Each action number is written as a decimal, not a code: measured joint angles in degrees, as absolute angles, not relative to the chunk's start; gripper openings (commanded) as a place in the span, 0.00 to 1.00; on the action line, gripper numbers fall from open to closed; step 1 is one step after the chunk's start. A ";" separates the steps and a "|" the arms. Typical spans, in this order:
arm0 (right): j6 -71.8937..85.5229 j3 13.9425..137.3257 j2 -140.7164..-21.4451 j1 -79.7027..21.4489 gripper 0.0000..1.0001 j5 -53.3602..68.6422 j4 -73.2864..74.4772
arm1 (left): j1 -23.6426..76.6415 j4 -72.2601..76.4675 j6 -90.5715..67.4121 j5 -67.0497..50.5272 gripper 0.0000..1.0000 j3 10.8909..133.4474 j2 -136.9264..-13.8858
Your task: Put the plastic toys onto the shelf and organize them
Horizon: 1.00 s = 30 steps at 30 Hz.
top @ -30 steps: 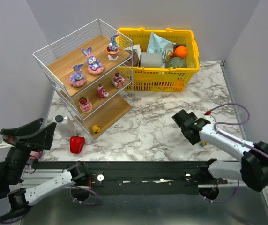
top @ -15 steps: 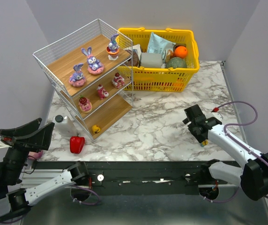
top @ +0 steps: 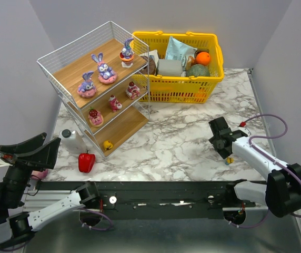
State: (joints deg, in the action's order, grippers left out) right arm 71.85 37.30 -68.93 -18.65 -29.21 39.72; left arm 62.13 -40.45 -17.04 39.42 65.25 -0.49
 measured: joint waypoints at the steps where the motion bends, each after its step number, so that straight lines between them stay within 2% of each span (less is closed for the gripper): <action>1: 71.85 37.15 -69.01 -18.39 0.67 -29.19 39.68 | 62.13 -40.45 -17.04 39.42 0.99 65.25 -0.49; 4: 71.85 36.60 -69.19 -17.52 0.64 -29.10 39.59 | 62.13 -40.47 -17.04 39.42 0.99 65.25 -0.49; 10: 70.83 36.07 -69.82 -16.38 0.48 -28.95 38.48 | 62.15 -40.64 -17.02 39.42 0.99 65.52 -0.49; 14: 69.41 35.94 -70.22 -16.38 0.31 -28.91 37.63 | 62.19 -40.86 -17.02 39.42 0.99 66.00 -0.49; 21: 62.98 35.40 -69.69 -16.36 0.10 -26.85 33.65 | 62.19 -41.32 -17.02 39.44 0.99 66.00 -0.49; 26: 50.65 34.54 -66.19 -17.85 0.10 -18.48 26.24 | 62.22 -41.63 -17.02 39.48 0.99 66.02 -0.49; 30: 41.60 37.04 -66.98 -27.07 0.12 -12.75 22.20 | 62.22 -41.80 -17.02 39.53 0.99 66.22 -0.49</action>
